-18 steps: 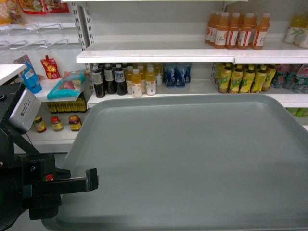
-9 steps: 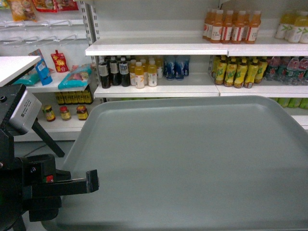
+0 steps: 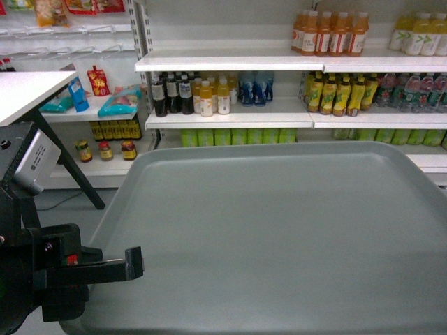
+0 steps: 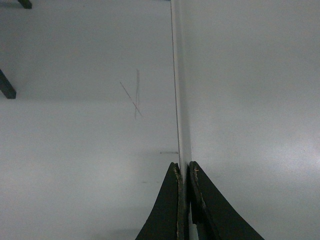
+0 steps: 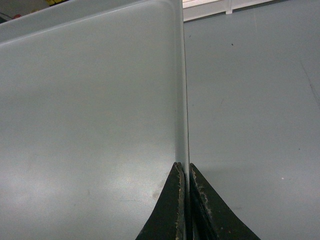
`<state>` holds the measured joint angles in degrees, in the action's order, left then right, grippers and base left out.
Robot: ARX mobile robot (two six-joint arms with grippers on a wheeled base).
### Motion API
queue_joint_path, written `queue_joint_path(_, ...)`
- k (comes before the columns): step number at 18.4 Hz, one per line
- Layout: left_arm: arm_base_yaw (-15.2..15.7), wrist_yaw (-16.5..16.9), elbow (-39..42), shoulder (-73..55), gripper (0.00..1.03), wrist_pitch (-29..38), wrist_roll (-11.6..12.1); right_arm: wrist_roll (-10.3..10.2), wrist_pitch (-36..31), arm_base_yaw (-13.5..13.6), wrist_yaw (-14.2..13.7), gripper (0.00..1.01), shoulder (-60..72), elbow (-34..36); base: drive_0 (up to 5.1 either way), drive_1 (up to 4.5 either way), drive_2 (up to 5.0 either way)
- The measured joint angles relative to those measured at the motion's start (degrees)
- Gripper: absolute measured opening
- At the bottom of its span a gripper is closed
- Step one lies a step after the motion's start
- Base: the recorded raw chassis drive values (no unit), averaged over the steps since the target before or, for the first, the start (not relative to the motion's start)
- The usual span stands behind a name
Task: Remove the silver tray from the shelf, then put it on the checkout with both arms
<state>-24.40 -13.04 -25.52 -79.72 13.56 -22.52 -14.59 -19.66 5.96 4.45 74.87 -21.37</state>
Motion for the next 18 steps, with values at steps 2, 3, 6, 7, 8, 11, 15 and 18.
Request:
queue_joint_path(2,0.02,-0.02,0.00,0.04,0.03,0.26,0.00,0.02,-0.48,0.00,0.00,0.03,-0.07,0.00,-0.1,-4.23,4.1)
queue_joint_path(3,0.00,0.00,0.00,0.04,0.03,-0.13,-0.02,0.00,0.00,0.00,0.00,0.03,0.00,0.00,-0.1,-4.23,4.1)
queue_joint_path(6,0.02,-0.04,0.07,0.09,0.03,-0.22,-0.02,0.00,-0.07,0.04,0.02,0.03,-0.11,0.00,-0.1,-2.17,2.1)
queue_joint_path(7,-0.04,-0.04,0.11,0.26,0.03,0.07,-0.02,0.00,-0.20,0.00,-0.02,0.03,-0.44,0.00,0.0,0.00,0.0)
queue_joint_path(8,-0.04,-0.02,0.11,0.24,0.03,0.17,-0.02,0.00,-0.13,0.00,0.00,0.03,-0.35,0.00,0.0,0.00,0.0)
queue_joint_path(11,-0.20,0.07,0.09,0.20,0.03,0.35,-0.07,0.00,-0.09,-0.09,0.00,0.03,-0.35,0.00,-5.0,2.47,2.5)
queue_joint_path(15,-0.09,0.02,0.09,0.15,0.03,0.09,-0.07,0.00,-0.13,0.00,0.00,0.03,-0.33,0.00,-4.7,2.73,2.7)
queue_joint_path(18,0.04,0.00,0.09,0.15,0.03,0.04,-0.04,-0.02,-0.17,0.04,0.04,0.03,-0.33,0.00,-5.0,2.39,2.4)
